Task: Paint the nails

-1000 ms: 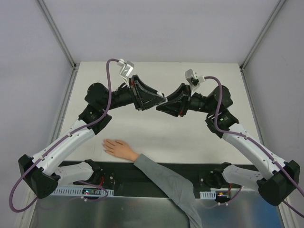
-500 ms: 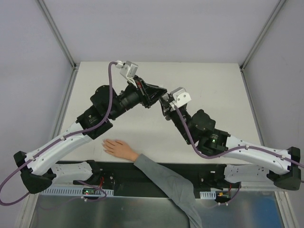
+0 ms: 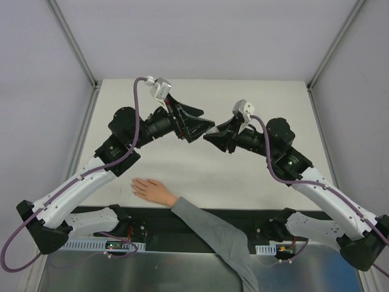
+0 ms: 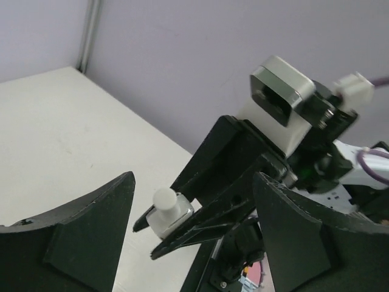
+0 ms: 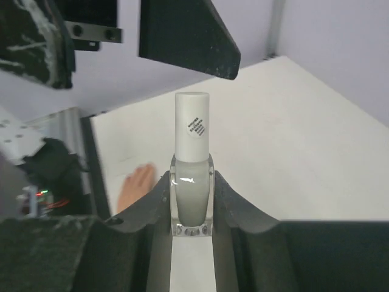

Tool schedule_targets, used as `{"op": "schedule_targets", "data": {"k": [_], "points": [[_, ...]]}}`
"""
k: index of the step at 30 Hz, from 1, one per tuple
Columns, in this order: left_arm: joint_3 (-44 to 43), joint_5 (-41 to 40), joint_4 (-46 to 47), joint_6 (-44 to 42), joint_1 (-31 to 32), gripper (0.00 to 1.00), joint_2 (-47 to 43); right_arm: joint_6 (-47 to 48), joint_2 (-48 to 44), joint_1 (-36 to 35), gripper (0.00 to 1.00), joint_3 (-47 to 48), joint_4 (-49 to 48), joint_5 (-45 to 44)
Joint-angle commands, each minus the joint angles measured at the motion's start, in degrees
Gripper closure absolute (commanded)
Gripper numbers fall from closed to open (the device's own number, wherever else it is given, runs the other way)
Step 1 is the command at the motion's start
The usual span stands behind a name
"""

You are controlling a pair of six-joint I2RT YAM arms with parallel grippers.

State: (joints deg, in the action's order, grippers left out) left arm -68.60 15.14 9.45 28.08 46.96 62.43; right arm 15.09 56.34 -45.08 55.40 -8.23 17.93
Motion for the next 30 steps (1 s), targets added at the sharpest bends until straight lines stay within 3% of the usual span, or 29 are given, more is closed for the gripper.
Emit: {"op": "schedule_targets", "data": {"k": [1,5,9,15,17,18,19,20,21,22,23,25,28,30], "points": [[6.27,14.65,16.01,7.68,-4.24,0.24,-4.07,-15.51,1.13,6.40,1.00,1.56,-11.26,30.47],[6.02,17.20,17.97,9.89,-5.21,0.31,-2.94,-27.72,2.99,9.65,1.00,-0.02,-22.60,35.15],[4.62,19.31,18.49,10.86,-5.21,0.37,-1.88,-30.56,4.22,10.10,1.00,0.24,-26.66,35.86],[2.95,19.32,17.01,10.33,-5.30,0.66,-0.82,-30.65,4.75,10.10,1.00,0.24,-26.84,33.05],[1.81,18.27,14.46,9.46,-5.21,0.83,-0.30,-28.99,4.40,10.10,1.00,0.41,-23.96,30.86],[1.28,17.57,11.58,9.02,-5.21,0.94,0.05,-22.45,3.35,9.66,1.00,0.85,-20.89,25.54],[0.06,14.08,9.55,8.32,-5.04,1.00,0.14,-16.04,1.95,6.18,1.00,2.07,-5.72,19.66],[-0.74,10.39,6.66,7.53,-4.60,1.00,0.40,-6.92,0.72,1.62,1.00,4.78,0.69,-4.85],[-1.62,5.57,0.11,6.39,-3.29,1.00,0.58,6.92,-0.08,-12.61,1.00,5.24,4.15,-24.15],[-2.58,-8.75,-3.70,3.16,-1.62,1.00,0.67,14.54,1.04,-19.10,1.00,4.81,-1.56,-42.88],[-4.68,-14.46,-6.00,1.30,2.92,1.00,1.19,21.66,2.80,-23.43,1.00,4.29,-6.92,-67.43],[-6.89,-21.35,-8.91,0.22,4.89,1.00,3.21,35.80,8.87,-28.65,1.00,4.02,-19.90,-76.79],[-8.65,-21.73,-9.19,0.67,5.25,1.00,5.06,28.72,7.75,-28.92,1.00,4.46,-11.94,-69.21],[-9.01,-20.94,-9.19,0.84,5.25,1.00,5.07,24.22,5.99,-27.01,1.00,3.50,-9.27,-59.37]]}}
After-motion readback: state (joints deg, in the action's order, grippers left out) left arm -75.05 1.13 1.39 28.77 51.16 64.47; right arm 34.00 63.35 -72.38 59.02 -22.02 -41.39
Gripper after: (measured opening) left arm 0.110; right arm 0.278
